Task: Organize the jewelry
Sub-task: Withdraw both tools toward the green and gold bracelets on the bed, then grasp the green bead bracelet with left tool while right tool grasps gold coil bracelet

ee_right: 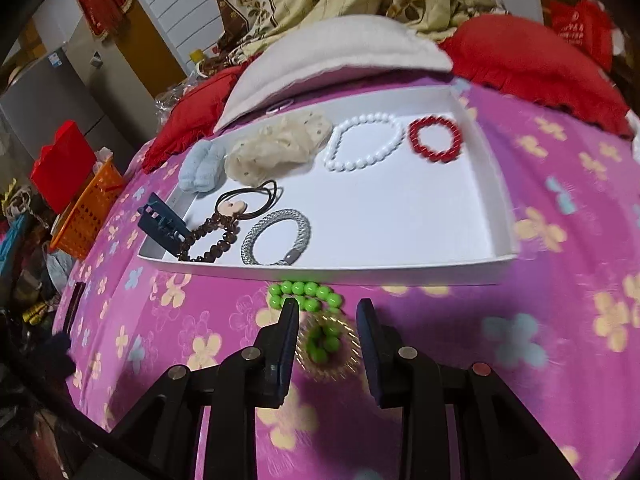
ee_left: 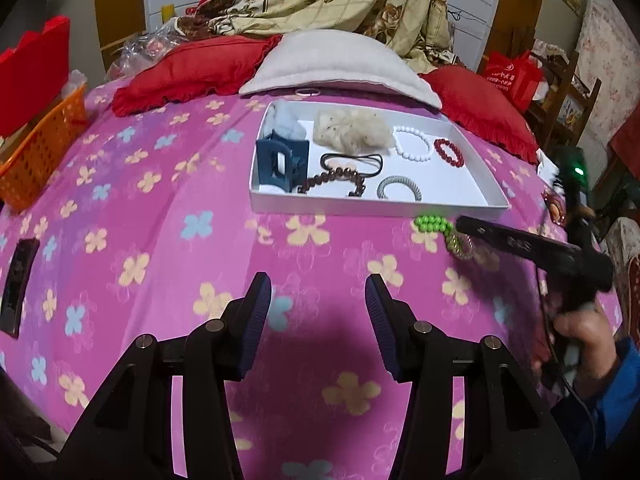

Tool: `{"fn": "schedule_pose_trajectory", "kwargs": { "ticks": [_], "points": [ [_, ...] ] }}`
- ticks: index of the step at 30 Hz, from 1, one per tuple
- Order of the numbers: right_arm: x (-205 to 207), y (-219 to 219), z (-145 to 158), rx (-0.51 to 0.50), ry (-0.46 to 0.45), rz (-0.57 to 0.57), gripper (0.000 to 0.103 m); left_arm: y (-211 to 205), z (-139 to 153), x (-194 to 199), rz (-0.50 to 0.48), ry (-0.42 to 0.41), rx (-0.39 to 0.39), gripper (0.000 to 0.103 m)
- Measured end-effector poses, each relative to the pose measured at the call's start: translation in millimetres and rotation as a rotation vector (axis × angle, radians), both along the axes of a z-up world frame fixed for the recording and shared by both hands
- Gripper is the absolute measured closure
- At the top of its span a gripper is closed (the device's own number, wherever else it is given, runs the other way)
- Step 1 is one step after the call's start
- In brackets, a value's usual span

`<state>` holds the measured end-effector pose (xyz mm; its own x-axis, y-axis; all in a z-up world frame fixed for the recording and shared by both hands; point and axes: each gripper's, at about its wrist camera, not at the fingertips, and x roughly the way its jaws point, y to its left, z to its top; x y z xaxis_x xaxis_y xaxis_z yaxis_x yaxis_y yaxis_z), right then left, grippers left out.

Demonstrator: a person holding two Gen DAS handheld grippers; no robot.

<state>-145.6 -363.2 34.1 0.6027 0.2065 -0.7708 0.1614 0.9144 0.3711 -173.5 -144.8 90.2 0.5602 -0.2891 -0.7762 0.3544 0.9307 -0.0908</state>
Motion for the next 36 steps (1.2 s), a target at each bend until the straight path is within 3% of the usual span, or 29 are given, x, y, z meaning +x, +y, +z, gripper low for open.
{"fn": "schedule_pose_trajectory", "kwargs": {
  "ticks": [6, 12, 14, 19, 25, 36],
  "points": [
    [8.3, 33.5, -9.3, 0.063, 0.017, 0.114, 0.074, 18.2, -2.4, -4.2, 0.042, 0.004, -0.006, 0.055],
    [-28.5, 84.4, -8.7, 0.16, 0.038, 0.38, 0.074, 33.4, -5.8, -4.3, 0.073, 0.023, -0.027, 0.055],
    [-45.3, 81.1, -4.9, 0.14, 0.021, 0.365, 0.074, 35.7, -5.9, -6.0, 0.074, 0.016, -0.021, 0.055],
    [-84.4, 45.1, -2.5, 0.021, 0.001, 0.185, 0.066, 30.8, -13.4, -5.4, 0.062, 0.032, -0.023, 0.055],
    [-84.2, 24.3, 0.6, -0.042, -0.005, 0.07, 0.066, 10.0, -26.8, -0.1, 0.012, 0.058, -0.003, 0.055],
    [-63.7, 42.6, -2.3, -0.178, 0.003, 0.09, 0.069, -37.6, -51.5, 30.8, -0.139, 0.099, -0.009, 0.057]
  ]
}}
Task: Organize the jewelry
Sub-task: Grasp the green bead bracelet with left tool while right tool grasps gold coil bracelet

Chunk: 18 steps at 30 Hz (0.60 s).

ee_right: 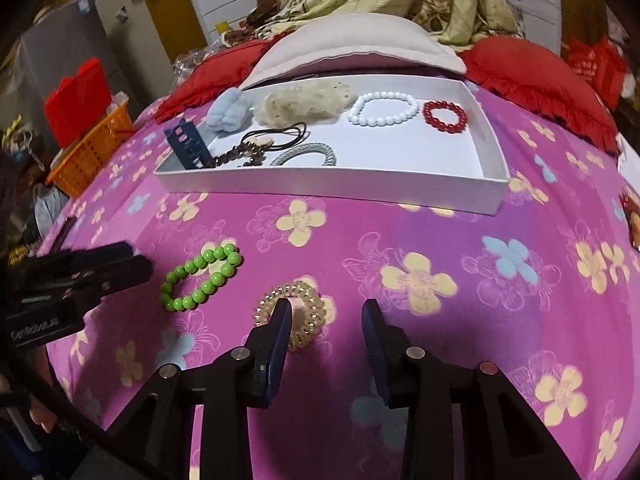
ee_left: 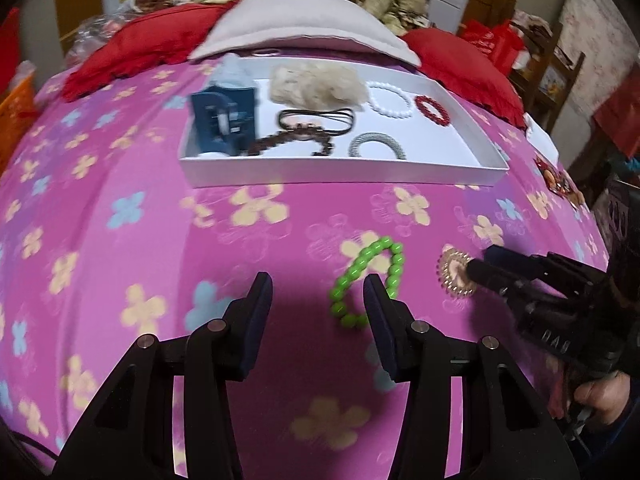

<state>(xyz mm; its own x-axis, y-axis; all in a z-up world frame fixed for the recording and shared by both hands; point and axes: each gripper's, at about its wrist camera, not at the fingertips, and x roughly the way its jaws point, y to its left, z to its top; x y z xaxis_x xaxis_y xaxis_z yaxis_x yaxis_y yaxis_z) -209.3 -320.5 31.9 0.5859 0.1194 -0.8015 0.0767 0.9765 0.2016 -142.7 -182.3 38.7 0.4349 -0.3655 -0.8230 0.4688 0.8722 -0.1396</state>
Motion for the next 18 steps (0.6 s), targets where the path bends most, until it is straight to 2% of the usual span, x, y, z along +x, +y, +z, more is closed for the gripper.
{"fn": "schedule_pose_trajectory", "kwargs": {
  "ticks": [4, 8, 11, 14, 16, 17, 18],
  "points": [
    [3.1, 8.6, -1.4, -0.066, -0.008, 0.019, 0.07, -13.9, -10.7, 10.7, -0.042, 0.02, 0.024, 0.064],
    [7.1, 9.0, -2.3, -0.067, -0.015, 0.025, 0.073, -18.9, -19.3, 15.0, -0.062, 0.043, 0.019, 0.065],
    [9.1, 10.8, -2.6, -0.061, -0.022, 0.03, 0.077, -22.4, -20.6, 12.6, -0.067, 0.015, 0.026, 0.065],
    [11.0, 14.3, -2.8, -0.046, -0.028, 0.033, 0.086, -27.1, -21.8, 8.0, -0.068, -0.012, 0.042, 0.065],
    [11.4, 15.4, -2.7, -0.032, -0.032, 0.029, 0.092, -31.6, -22.3, 2.4, -0.071, -0.036, 0.077, 0.091],
    [11.2, 15.5, -2.7, -0.027, -0.034, 0.025, 0.093, -33.0, -22.4, 0.5, -0.078, -0.035, 0.082, 0.095],
    [11.2, 14.9, -2.5, -0.019, -0.035, 0.02, 0.094, -33.1, -22.5, -1.0, -0.084, -0.021, 0.07, 0.095]
  ]
}}
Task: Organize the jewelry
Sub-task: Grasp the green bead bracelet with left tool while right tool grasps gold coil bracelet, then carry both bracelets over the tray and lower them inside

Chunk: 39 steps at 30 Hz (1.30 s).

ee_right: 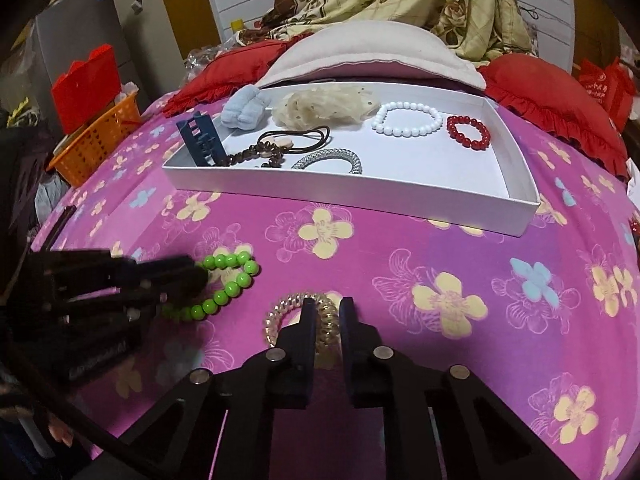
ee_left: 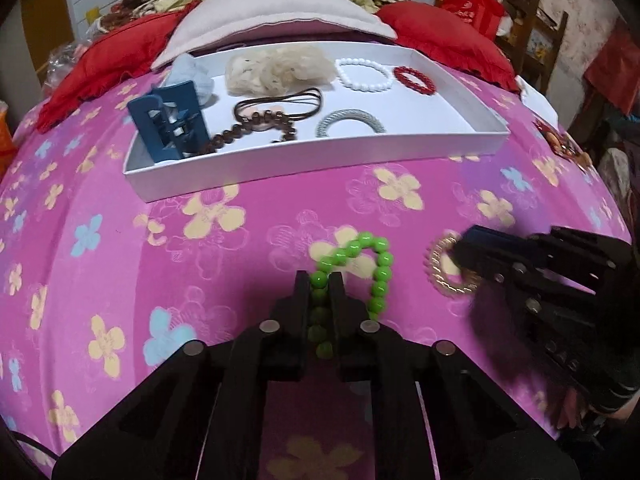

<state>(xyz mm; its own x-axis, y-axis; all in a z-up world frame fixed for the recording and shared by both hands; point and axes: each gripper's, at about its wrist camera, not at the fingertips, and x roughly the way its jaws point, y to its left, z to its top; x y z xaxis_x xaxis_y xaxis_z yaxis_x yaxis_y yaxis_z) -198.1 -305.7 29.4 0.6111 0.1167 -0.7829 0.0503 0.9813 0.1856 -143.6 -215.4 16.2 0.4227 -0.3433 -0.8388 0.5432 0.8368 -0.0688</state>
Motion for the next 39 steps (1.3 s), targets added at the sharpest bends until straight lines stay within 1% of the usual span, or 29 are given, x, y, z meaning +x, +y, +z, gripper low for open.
{"fn": "schedule_pose_trajectory", "kwargs": {
  "ticks": [2, 4, 8, 11, 15, 21, 25, 33, 36, 39],
  "points": [
    [-0.7, -3.2, 0.7, 0.042, -0.002, -0.007, 0.094, 1.5, 1.0, -1.9, 0.005, 0.017, -0.02, 0.095],
    [-2.2, -4.5, 3.9, 0.056, -0.01, -0.017, 0.094, 4.3, 5.2, -4.3, 0.013, 0.024, -0.033, 0.095],
    [-11.7, -10.2, 20.0, 0.1, -0.053, -0.037, 0.094, 13.7, 22.6, -9.8, 0.029, 0.028, -0.083, 0.095],
    [-18.7, -15.1, 31.0, 0.131, -0.078, -0.052, 0.094, 20.2, 39.0, -16.1, 0.04, 0.012, -0.112, 0.095],
    [-27.7, -19.7, 38.6, 0.168, -0.091, -0.072, 0.094, 27.8, 58.7, -27.4, 0.047, -0.022, -0.136, 0.095],
    [-42.9, -20.6, 44.6, 0.183, -0.103, -0.085, 0.094, 34.1, 88.5, -42.0, 0.036, -0.061, -0.169, 0.095],
    [-50.3, -25.1, 49.1, 0.202, -0.117, -0.098, 0.094, 36.9, 104.7, -46.5, 0.029, -0.074, -0.191, 0.095],
    [-58.5, -41.9, 55.6, 0.23, -0.139, -0.131, 0.094, 27.2, 129.8, -38.1, 0.004, -0.087, -0.197, 0.095],
    [-60.3, -48.6, 53.4, 0.236, -0.138, -0.147, 0.094, 18.3, 139.2, -34.4, -0.01, -0.115, -0.183, 0.095],
    [-60.9, -57.0, 49.5, 0.25, -0.13, -0.167, 0.094, 9.5, 144.2, -28.2, -0.026, -0.116, -0.18, 0.095]
  ]
}}
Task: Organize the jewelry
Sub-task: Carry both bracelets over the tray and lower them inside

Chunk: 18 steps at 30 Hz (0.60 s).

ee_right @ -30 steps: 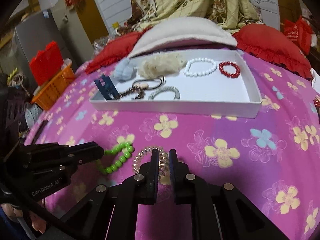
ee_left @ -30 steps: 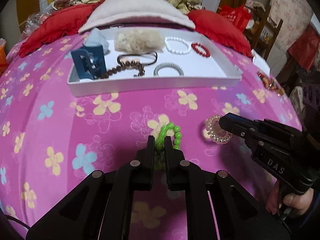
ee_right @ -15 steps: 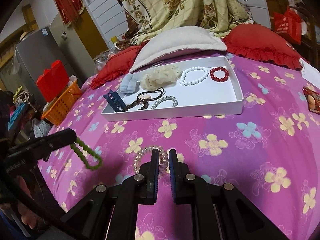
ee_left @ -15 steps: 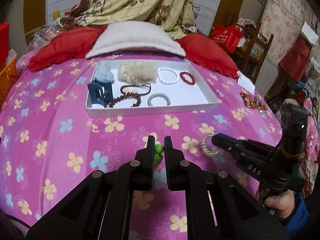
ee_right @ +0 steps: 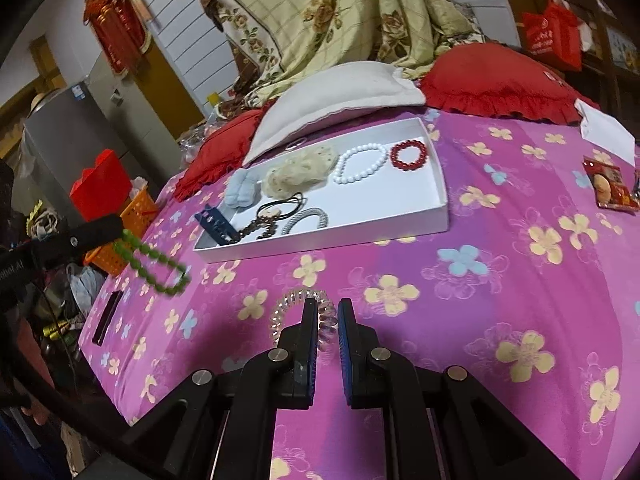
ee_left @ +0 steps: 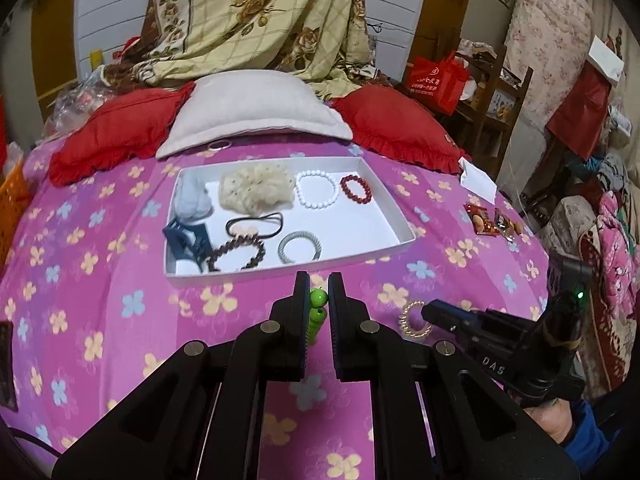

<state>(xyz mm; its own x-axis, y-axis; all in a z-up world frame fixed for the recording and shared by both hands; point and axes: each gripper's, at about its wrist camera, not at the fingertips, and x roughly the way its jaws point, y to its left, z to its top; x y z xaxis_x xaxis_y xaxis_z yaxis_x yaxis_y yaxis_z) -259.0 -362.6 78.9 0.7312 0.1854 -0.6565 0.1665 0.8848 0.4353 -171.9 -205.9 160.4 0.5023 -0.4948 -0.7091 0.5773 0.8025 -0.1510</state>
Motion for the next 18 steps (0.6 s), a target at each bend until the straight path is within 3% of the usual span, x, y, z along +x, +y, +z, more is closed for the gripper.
{"fn": "schedule_pose_trajectory", "kwargs": {
  "ticks": [7, 11, 16, 17, 18],
  "points": [
    [18.0, -31.6, 1.2, 0.029, 0.002, -0.036, 0.094, -45.0, -2.7, 28.9, -0.059, 0.031, 0.022, 0.095],
    [57.6, -65.4, 5.3, 0.032, -0.002, -0.07, 0.094, -76.9, -8.1, 50.0, -0.087, 0.04, 0.045, 0.095],
    [68.9, -77.1, 7.3, 0.059, 0.001, -0.027, 0.094, -106.4, -19.2, 74.0, -0.106, 0.057, 0.055, 0.095],
    [65.4, -74.2, 5.5, 0.049, 0.005, -0.005, 0.092, -109.2, -22.0, 76.9, -0.111, 0.06, 0.055, 0.095],
    [60.8, -66.8, 0.6, 0.022, 0.026, 0.035, 0.078, -112.9, -24.8, 79.5, -0.117, 0.061, 0.058, 0.095]
  ]
}}
